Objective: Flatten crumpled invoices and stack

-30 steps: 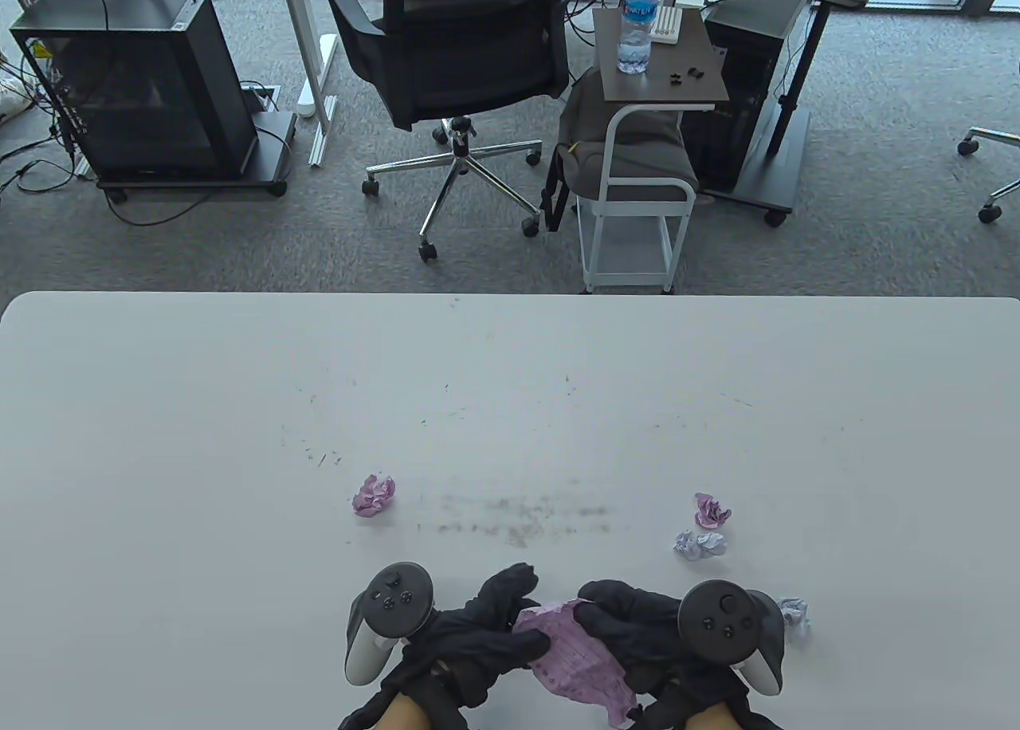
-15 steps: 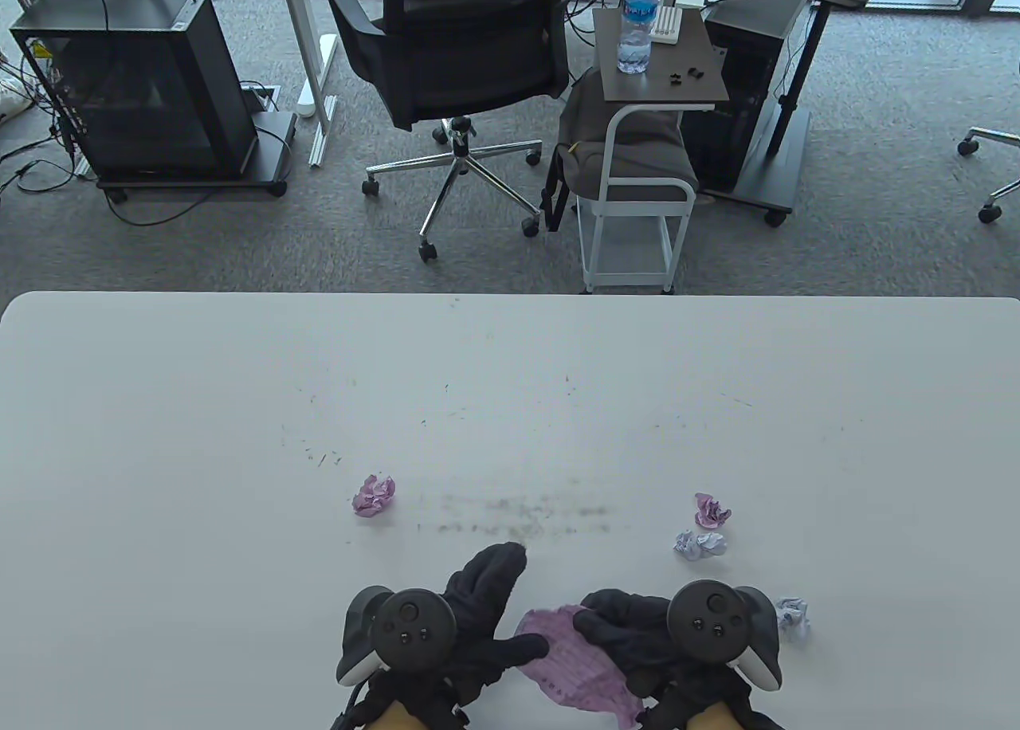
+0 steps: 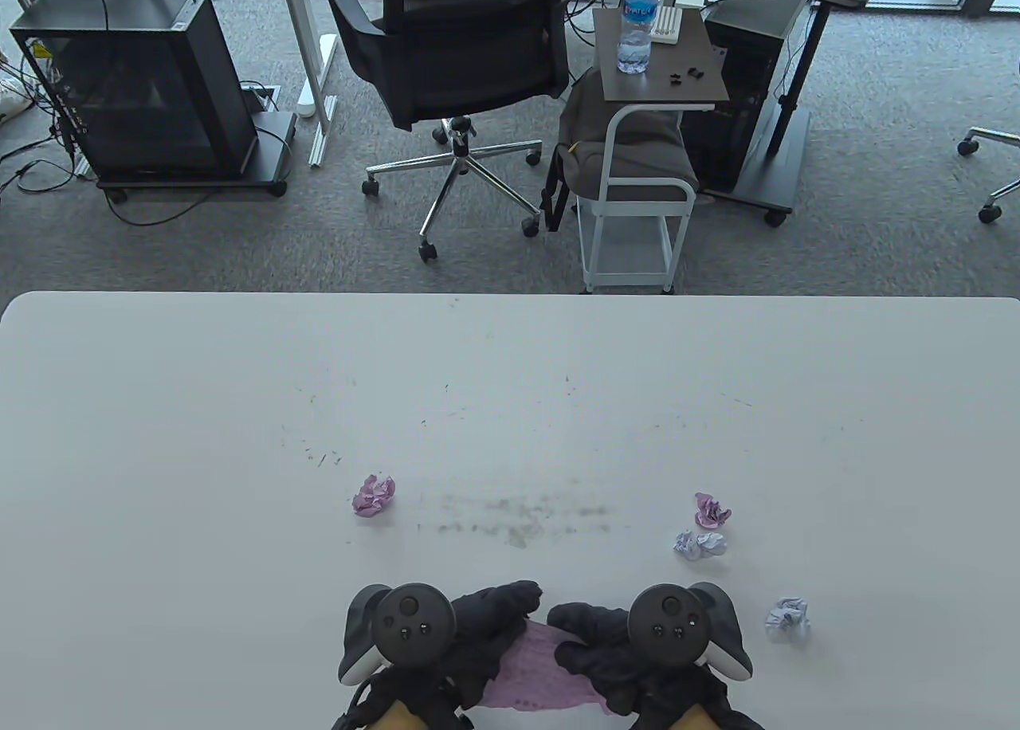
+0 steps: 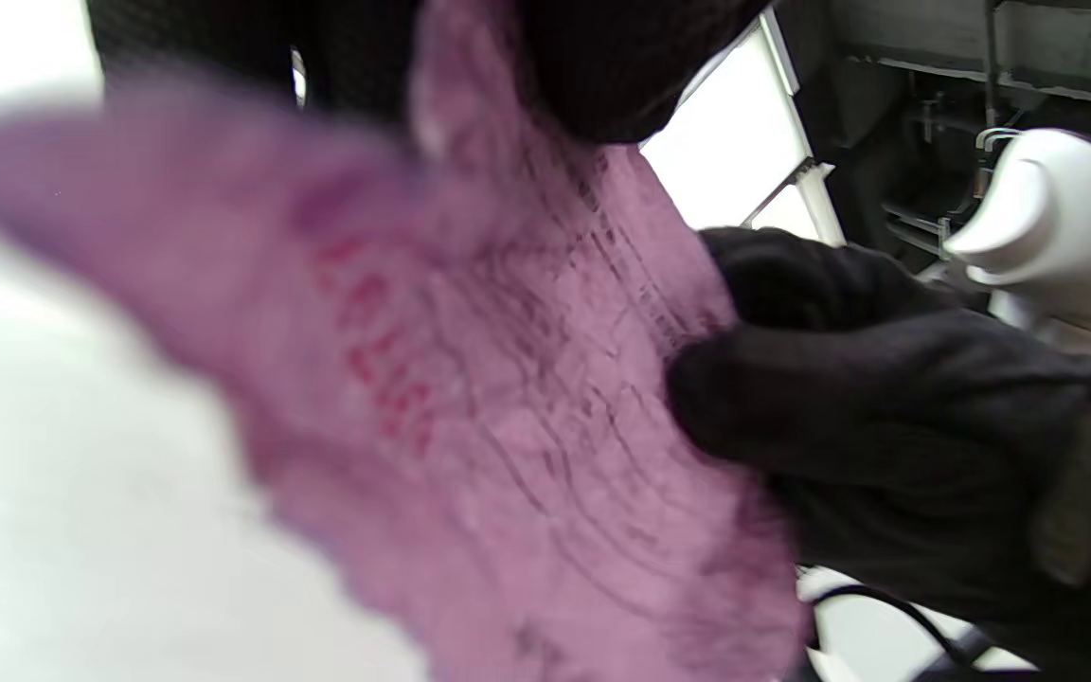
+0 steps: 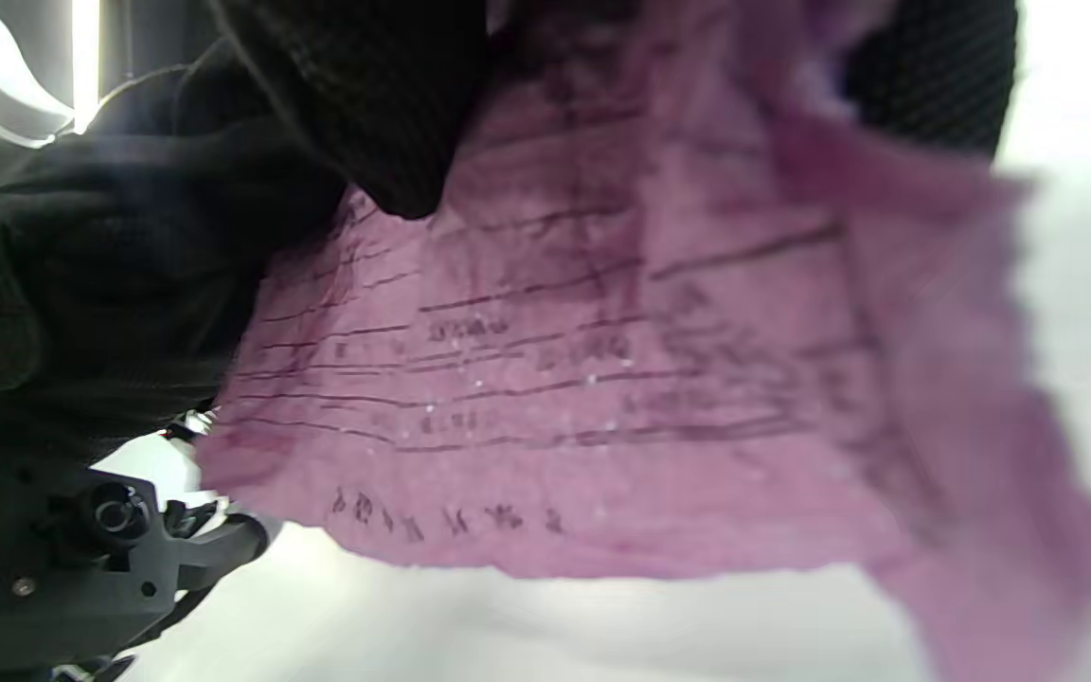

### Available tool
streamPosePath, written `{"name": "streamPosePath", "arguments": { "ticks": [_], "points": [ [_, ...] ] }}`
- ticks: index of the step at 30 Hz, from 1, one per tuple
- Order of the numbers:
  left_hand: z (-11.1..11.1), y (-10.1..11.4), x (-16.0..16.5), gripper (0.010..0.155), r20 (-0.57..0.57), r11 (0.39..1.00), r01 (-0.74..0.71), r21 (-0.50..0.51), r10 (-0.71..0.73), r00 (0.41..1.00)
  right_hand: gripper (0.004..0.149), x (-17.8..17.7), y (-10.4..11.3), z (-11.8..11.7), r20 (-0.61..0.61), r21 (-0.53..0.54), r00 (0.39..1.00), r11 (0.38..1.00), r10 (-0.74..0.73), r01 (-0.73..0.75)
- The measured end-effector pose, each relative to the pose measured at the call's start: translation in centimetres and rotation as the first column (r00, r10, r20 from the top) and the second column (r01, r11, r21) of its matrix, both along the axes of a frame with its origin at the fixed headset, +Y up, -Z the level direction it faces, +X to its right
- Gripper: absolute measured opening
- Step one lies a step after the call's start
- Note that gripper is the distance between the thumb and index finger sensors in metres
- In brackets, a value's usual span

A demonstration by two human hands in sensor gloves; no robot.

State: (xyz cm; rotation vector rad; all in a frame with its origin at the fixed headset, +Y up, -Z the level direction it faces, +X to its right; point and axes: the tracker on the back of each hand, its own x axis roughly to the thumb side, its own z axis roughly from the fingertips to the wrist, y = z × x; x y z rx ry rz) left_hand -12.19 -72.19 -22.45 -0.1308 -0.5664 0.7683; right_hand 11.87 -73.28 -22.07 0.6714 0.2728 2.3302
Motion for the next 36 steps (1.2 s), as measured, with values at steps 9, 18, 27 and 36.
{"name": "streamPosePath", "arguments": {
  "ticks": [9,18,27,36],
  "points": [
    [-0.9,-2.9,-1.0,0.047,-0.082,0.989,0.097,-0.112,-0.106,0.991,0.042,1.3,-1.8,-0.6,0.132,-0.12,0.989,0.991,0.068,-0.052],
    [-0.5,-3.5,0.7,0.06,0.074,0.951,0.3,-0.07,-0.295,0.953,0.041,-0.6,-3.4,-0.6,0.145,-0.112,0.898,0.909,0.415,-0.401],
    [0.3,-5.5,3.5,0.059,0.292,0.742,0.656,-0.138,-0.602,0.743,0.04,-0.6,-3.5,-0.5,0.17,-0.123,0.894,0.909,0.414,-0.397],
    [-0.3,-6.8,1.9,0.082,0.272,0.595,0.724,-0.348,-0.676,0.685,0.041,0.0,-3.1,-0.7,0.25,-0.09,0.857,0.892,0.45,-0.442]
  ]
}}
